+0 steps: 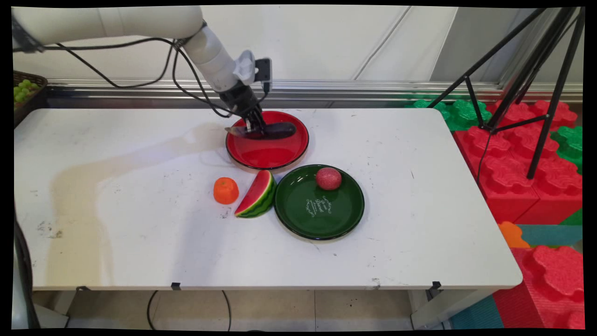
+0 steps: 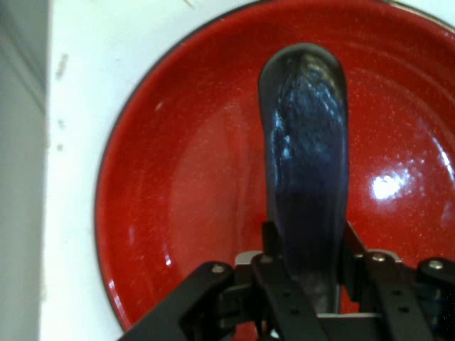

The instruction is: Place the picked object on the table

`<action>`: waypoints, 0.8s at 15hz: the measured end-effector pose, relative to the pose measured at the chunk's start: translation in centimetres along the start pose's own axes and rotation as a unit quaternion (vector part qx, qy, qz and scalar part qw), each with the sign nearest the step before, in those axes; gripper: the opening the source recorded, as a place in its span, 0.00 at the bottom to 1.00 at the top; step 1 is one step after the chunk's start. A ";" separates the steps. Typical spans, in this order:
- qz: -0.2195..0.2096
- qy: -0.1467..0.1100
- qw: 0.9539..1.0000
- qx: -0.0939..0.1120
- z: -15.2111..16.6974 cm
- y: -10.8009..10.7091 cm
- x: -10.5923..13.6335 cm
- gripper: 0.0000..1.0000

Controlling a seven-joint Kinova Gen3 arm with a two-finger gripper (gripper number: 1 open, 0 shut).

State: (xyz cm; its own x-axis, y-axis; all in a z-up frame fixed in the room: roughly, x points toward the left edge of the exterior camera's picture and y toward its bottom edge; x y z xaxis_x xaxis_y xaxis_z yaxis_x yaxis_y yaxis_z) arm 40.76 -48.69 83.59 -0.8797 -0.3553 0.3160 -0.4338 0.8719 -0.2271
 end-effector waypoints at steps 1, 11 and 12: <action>-0.004 0.003 1.000 0.005 -0.5 0.1 0.0 0.00; -0.138 0.027 0.985 0.100 -11.2 4.6 -3.1 0.00; -0.146 0.025 0.984 0.103 -11.7 5.1 -3.5 0.00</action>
State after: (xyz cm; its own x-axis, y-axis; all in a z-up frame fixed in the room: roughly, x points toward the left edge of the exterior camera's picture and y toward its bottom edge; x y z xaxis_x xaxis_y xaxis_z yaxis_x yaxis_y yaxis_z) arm 43.97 -39.08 92.09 -0.7029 -0.5594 0.4394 -0.7017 0.6463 -0.2997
